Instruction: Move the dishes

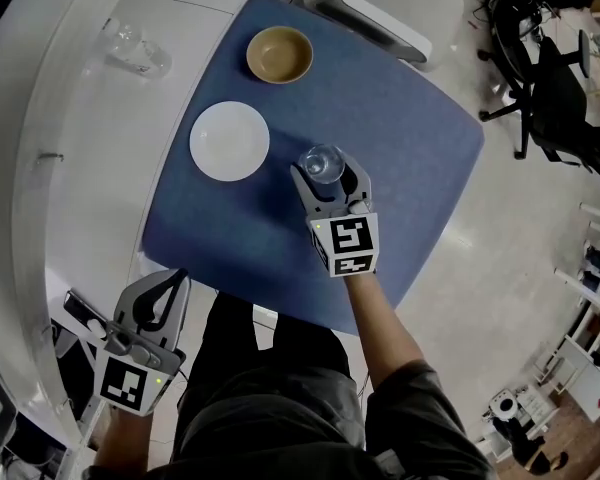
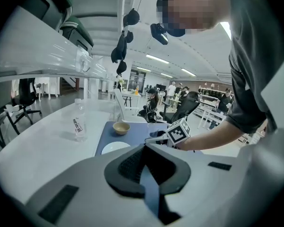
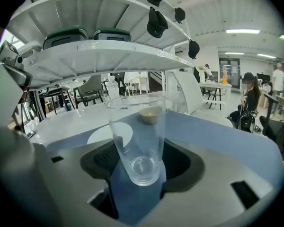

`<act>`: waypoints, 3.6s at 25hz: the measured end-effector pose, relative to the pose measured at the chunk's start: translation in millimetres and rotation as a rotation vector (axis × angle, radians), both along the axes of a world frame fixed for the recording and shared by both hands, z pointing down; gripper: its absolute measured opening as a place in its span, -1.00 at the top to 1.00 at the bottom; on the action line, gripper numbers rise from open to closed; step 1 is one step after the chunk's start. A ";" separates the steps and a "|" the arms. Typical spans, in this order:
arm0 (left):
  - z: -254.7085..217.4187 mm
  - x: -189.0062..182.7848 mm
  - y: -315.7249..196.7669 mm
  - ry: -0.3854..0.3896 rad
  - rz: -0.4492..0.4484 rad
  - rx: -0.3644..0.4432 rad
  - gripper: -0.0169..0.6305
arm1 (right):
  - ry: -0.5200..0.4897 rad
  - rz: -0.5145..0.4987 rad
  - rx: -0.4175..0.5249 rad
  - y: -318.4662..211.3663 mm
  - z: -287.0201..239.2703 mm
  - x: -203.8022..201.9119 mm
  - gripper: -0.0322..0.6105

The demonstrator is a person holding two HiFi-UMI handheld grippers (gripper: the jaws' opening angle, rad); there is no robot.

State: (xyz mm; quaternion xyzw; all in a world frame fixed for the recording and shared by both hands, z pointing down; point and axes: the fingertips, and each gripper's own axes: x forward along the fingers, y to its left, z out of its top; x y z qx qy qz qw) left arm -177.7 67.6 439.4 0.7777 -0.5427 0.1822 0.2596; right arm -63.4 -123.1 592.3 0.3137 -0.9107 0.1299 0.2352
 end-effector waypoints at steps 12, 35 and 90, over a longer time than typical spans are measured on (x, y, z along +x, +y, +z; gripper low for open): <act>14.5 -13.6 22.2 0.016 -0.031 -0.042 0.94 | 0.011 -0.057 0.011 14.9 16.1 -32.9 0.04; 9.5 0.5 20.4 0.032 -0.017 -0.008 0.94 | 0.026 -0.072 -0.005 20.7 23.8 -33.8 0.03; -131.4 39.7 -51.3 0.071 0.298 0.328 0.94 | -0.101 0.230 0.078 102.2 -227.5 75.8 0.09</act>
